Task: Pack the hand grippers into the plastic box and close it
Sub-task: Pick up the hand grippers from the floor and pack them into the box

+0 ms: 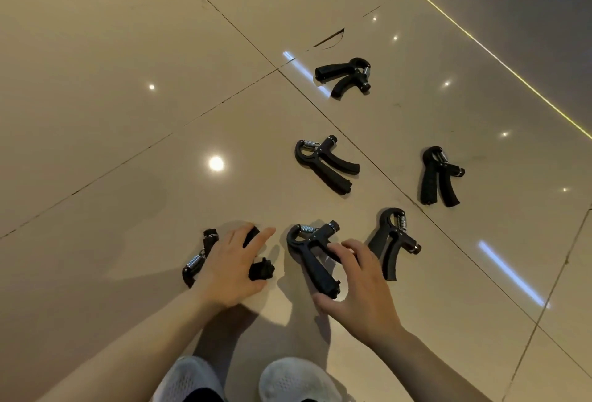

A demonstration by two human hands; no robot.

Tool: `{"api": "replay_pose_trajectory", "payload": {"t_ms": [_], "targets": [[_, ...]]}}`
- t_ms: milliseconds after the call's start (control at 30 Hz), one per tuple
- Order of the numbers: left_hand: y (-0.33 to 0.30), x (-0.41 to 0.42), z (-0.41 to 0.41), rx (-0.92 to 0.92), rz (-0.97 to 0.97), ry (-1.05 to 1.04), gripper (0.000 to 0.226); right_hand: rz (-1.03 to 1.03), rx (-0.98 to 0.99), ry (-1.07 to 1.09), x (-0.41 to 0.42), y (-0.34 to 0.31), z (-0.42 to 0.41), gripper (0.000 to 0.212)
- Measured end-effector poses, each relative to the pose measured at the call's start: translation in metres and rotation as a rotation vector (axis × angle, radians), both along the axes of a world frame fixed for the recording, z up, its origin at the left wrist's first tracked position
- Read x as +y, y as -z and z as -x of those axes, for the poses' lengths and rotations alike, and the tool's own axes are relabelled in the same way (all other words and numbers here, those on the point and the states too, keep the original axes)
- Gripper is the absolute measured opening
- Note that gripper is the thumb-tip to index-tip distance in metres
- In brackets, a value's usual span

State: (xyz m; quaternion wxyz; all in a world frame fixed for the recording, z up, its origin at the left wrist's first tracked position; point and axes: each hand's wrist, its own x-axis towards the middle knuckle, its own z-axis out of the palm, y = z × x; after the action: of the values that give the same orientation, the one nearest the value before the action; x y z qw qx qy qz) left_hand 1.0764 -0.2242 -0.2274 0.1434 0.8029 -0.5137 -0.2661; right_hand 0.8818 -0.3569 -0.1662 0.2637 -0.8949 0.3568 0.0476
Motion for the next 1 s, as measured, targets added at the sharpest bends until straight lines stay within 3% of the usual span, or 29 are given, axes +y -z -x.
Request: {"api": "replay_pose_trajectory", "payload": {"t_ms": [133,267,567,700,800,1000], "targets": [[-0.023,0.009,0.003,0.016,0.145,0.028,0.082,-0.039,-0.194,0.104,0.001,-0.010,0.003,0.067],[-0.048,0.014,0.010,-0.099,0.226,0.134,0.083,0.033,-0.303,0.119,0.008,-0.021,0.005,0.057],[-0.057,0.036,0.034,-0.075,0.358,0.015,0.071,0.157,-0.219,-0.060,0.016,-0.021,0.018,0.068],[-0.049,0.051,0.037,0.047,0.343,-0.055,0.073,0.144,-0.137,-0.083,0.018,-0.019,0.020,0.080],[-0.048,0.053,0.039,0.085,0.373,-0.074,0.072,0.124,-0.127,-0.151,0.019,-0.020,0.020,0.076],[-0.066,0.048,0.046,-0.050,0.477,0.007,0.065,0.133,-0.229,-0.144,0.024,-0.028,0.033,0.065]]}}
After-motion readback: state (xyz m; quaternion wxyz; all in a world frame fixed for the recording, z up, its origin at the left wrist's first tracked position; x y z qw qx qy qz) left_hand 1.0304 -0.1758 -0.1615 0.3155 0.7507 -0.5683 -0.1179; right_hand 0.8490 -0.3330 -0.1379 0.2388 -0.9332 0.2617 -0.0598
